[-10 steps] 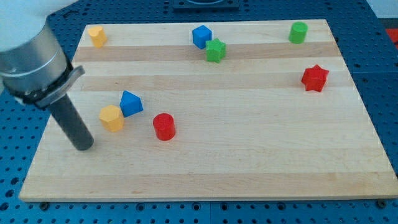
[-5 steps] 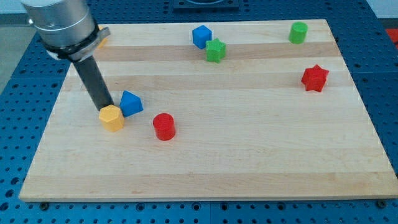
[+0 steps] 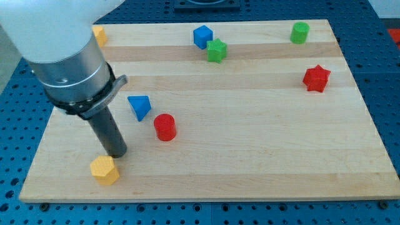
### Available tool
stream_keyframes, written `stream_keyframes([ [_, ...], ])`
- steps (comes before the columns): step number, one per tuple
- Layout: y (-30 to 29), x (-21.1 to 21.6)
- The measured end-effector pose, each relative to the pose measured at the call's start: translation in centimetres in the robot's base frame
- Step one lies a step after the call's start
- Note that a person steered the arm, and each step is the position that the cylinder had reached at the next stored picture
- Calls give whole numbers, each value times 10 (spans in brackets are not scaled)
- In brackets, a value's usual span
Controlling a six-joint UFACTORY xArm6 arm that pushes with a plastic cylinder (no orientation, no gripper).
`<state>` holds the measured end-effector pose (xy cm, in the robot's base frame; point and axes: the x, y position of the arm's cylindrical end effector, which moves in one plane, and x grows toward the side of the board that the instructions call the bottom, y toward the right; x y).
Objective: Move yellow hexagon to bottom left
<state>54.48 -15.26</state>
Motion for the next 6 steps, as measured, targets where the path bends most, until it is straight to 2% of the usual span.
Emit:
stream_keyframes([
  [1,46,8],
  [3,33,74],
  [5,32,59],
  [6,34,26],
])
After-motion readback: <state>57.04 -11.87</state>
